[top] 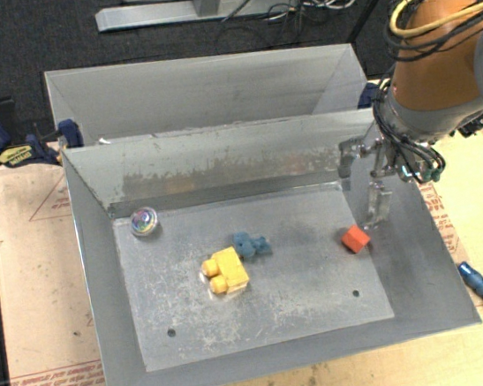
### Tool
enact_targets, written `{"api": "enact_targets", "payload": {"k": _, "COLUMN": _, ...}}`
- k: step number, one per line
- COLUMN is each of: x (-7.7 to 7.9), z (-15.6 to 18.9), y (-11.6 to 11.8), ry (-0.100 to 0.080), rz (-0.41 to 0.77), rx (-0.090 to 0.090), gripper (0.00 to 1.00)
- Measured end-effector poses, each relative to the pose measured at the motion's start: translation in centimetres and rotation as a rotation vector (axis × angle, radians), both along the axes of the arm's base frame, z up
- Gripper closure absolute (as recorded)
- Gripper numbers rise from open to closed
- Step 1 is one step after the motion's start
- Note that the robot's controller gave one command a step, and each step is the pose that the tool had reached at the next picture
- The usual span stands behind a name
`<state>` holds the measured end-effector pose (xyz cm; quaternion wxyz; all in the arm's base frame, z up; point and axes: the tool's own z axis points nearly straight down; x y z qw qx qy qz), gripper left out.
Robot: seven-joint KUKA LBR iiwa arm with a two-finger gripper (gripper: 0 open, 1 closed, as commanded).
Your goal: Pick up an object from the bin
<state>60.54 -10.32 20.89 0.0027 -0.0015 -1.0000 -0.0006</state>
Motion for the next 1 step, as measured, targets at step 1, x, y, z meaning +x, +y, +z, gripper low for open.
{"api": "enact_targets", "payload": {"k": 1, "x": -2.03, "z": -11.07, "y": -5.04, "ry": -0.002, "rz": 0.364, "rx": 0.002, "gripper": 0.00}}
